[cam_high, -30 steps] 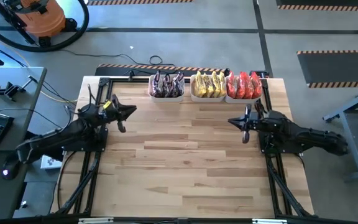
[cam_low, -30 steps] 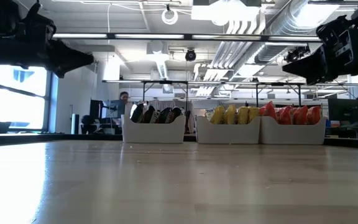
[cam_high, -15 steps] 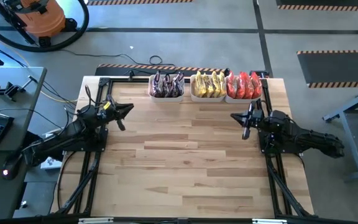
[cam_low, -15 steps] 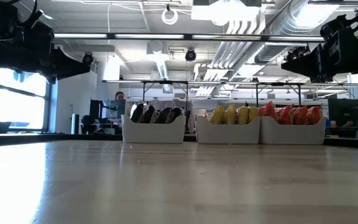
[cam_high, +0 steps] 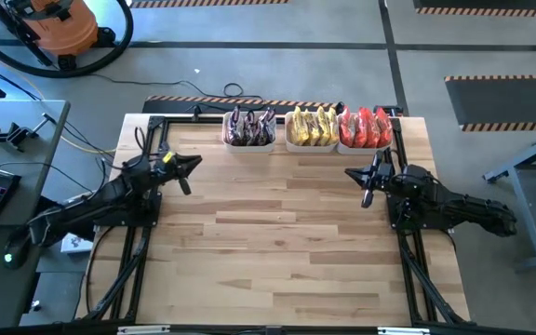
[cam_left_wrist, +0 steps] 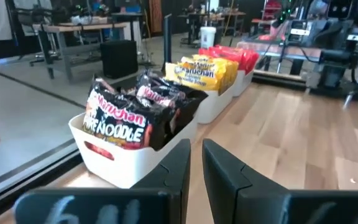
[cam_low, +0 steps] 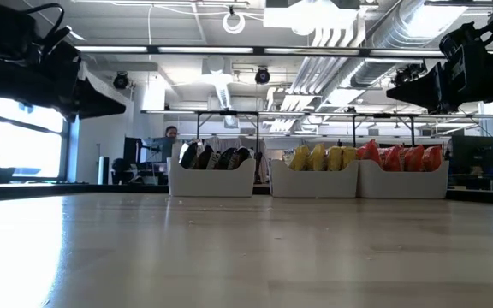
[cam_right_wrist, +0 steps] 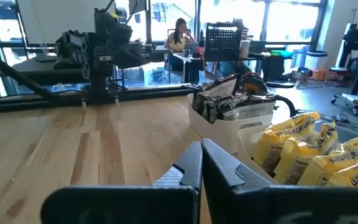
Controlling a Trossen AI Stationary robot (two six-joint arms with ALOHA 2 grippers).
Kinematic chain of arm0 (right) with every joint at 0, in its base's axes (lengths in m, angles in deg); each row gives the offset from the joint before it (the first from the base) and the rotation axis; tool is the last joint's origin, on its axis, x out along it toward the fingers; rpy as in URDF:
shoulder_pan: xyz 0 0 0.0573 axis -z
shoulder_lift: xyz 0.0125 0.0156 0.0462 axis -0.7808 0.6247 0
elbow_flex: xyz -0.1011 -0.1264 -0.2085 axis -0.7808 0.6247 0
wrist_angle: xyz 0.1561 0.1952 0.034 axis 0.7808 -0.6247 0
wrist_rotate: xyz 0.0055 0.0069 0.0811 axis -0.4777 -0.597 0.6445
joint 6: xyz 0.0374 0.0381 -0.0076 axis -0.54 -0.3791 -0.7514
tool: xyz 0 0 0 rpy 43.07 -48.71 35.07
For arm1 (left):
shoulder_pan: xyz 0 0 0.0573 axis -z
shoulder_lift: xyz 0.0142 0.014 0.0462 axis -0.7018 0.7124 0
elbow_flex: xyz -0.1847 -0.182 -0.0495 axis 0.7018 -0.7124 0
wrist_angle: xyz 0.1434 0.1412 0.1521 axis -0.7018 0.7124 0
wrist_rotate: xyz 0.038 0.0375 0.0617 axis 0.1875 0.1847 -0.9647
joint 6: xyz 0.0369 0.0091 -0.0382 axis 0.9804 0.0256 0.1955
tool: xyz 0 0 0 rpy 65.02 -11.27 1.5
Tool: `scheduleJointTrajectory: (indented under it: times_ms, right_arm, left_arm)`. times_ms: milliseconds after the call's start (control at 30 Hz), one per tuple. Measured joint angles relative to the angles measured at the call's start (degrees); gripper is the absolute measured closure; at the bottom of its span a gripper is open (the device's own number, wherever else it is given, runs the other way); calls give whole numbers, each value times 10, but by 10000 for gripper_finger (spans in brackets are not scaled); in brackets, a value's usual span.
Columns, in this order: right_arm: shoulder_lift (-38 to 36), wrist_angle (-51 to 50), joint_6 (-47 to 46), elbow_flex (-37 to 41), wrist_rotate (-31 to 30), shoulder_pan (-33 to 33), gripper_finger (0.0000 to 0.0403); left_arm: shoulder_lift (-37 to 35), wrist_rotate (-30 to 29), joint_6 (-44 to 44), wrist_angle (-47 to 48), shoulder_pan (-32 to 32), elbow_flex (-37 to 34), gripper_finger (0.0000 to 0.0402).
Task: Sort Maruchan noodles
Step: Return to Home Position
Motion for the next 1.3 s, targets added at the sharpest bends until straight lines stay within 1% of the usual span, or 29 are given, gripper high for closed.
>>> scheduleJointTrajectory:
  times_ms: [67,267,400,500,600,1300]
  right_arm:
    - [0,0,0,0,0,0,403]
    - [0,0,0,0,0,0,402]
    - [0,0,0,0,0,0,402]
    - [0,0,0,0,0,0,402]
    - [0,0,1,0,0,0,402]
    - [0,-1,0,0,0,0,402]
  left_arm:
    - [9,1,-9,-1,0,0,367]
    - [27,2,-107,-1,0,0,367]
    - [27,3,-231,-1,0,0,367]
    - [27,3,-284,-1,0,0,367]
    - [27,3,-294,-1,0,0,367]
    - [27,3,-295,-1,0,0,367]
